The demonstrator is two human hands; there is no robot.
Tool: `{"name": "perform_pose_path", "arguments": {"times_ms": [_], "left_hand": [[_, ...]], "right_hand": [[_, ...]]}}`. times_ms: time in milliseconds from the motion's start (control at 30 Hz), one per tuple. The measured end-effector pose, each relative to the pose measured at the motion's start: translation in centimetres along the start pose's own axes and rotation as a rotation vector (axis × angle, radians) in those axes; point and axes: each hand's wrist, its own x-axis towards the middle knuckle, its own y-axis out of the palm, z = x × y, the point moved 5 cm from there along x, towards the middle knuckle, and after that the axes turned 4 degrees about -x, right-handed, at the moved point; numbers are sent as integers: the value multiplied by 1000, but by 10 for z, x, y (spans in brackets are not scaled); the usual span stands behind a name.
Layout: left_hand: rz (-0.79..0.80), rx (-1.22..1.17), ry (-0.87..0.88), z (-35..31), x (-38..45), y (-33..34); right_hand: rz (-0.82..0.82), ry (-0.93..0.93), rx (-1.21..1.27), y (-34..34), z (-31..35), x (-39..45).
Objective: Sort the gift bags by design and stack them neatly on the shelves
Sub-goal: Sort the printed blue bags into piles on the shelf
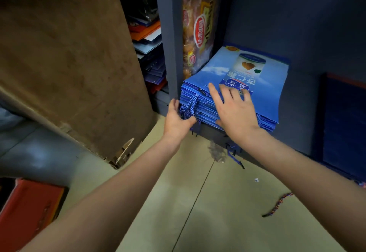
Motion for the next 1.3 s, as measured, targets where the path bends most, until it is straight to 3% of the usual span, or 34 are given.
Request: {"name": "perform_pose_path", "arguments": {"times_ms": [133,367,567,700,833,900,1000,1067,1200,1300], "left_hand": [[49,-80,-33,3,-1,4],[75,-55,-44,2,1,7],[126,146,8,-1,-14,-10],[24,561,302,-15,-40,-9],[28,923,945,-48,-66,15],[48,1106,1091,-54,-55,27],[78,1476,924,-52,-20,30],[116,1592,766,-41,-3,31],[28,1609,786,-38,9,34],[-19,1530,903,-35,15,35]], "right_hand": [[101,26,122,-6,-17,9],[85,15,95,-6,-17,10],[78,-64,213,-11,-27,-1],[42,-15,304,-15,-61,-37],[-75,26,230,3,-58,-67],[-140,59,194,0,-50,-61],[2,105,181,0,-40,-39],[78,111,172,9,-34,-31],[58,80,126,16,-31,-33],[19,45,91,16,-32,-33]]}}
